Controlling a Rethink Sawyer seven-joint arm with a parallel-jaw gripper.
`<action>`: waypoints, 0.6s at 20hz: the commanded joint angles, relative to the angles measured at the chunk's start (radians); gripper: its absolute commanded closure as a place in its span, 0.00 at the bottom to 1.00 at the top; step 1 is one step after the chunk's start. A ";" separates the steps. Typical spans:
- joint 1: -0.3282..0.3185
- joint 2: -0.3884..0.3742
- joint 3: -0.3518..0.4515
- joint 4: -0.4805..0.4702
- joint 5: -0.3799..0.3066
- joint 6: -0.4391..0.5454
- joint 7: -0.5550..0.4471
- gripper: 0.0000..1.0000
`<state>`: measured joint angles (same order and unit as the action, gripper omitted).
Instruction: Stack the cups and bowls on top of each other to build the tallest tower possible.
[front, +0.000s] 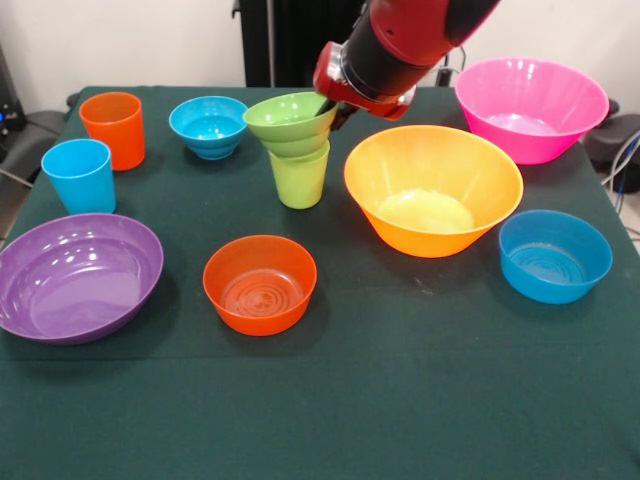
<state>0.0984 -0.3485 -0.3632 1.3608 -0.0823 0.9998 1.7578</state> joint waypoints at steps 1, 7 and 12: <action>-0.013 0.042 0.104 0.033 -0.015 0.066 0.059 1.00; -0.021 0.040 0.112 0.044 -0.013 0.048 0.051 1.00; -0.031 0.038 0.124 0.052 -0.003 0.065 0.041 1.00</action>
<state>0.0900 -0.3486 -0.3623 1.3654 -0.0823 0.9998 1.7578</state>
